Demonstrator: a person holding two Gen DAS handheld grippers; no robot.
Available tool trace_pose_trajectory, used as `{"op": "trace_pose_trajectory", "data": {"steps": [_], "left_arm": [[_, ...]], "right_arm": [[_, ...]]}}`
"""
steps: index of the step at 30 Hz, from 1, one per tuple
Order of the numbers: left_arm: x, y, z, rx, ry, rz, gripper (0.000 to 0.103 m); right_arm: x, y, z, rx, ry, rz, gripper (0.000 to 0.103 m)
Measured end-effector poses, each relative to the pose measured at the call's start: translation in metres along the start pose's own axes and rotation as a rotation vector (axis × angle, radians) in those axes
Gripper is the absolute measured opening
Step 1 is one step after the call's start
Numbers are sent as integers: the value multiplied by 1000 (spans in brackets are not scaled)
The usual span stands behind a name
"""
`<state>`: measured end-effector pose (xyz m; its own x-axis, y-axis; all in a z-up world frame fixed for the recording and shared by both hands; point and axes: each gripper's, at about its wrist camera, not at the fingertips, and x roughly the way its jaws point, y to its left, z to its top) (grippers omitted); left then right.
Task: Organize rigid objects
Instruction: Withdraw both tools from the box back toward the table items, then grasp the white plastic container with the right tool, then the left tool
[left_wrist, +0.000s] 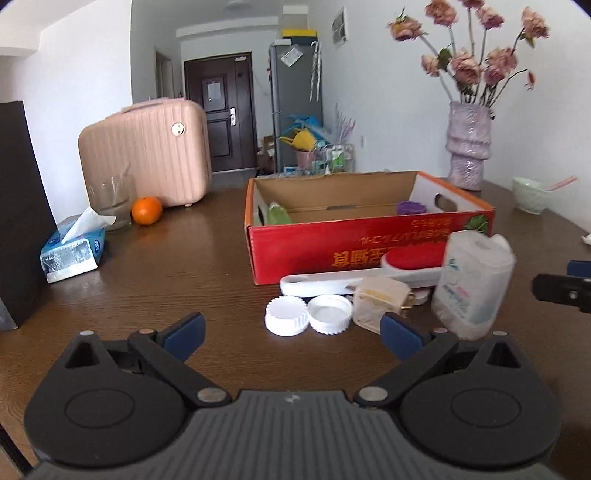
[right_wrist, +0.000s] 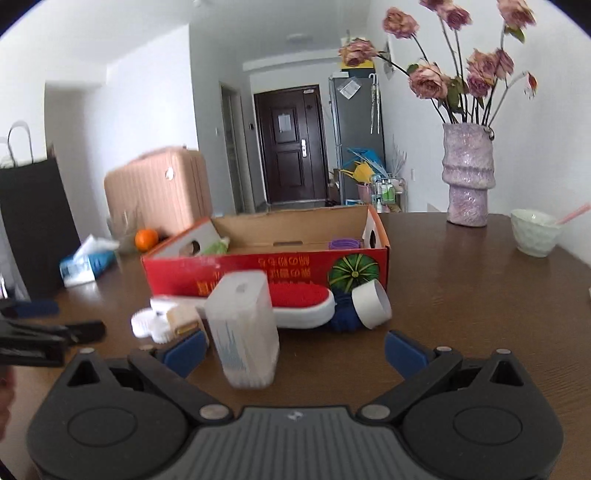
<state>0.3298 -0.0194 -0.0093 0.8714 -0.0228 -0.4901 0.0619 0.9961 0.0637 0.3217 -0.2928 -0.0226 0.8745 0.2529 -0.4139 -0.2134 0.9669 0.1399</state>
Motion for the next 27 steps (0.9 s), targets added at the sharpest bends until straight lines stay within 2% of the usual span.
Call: {"op": "trace_pose_trajectory", "data": {"steps": [7,10,13,16,18,21,23,25,27], "left_arm": [[41,-3,4,17,49,-26,98],[54,-7,7,-10,91,-58,93],[56,-16,9,-7,60,-56,85],[55,-22,10,-2,37,-134,85],[54,-27,10,20,32,-155,85],[52,-35,9,61,32,-196,85],[52,-39,9,74,19,-205,78],[54,-42,9,74,33,-193,78],[55,-42,10,68,41,-190,78]], "right_arm": [[29,-15,-4,26,63,28,103],[36,-18,-2,39,77,63,103],[45,-19,1,45,86,106,103],[57,-12,6,27,113,118,103],[61,-5,6,4,106,123,101],[67,3,4,-18,105,150,92],[73,6,4,-14,122,170,83],[76,7,6,-6,127,183,77],[77,8,10,-13,120,181,77]]}}
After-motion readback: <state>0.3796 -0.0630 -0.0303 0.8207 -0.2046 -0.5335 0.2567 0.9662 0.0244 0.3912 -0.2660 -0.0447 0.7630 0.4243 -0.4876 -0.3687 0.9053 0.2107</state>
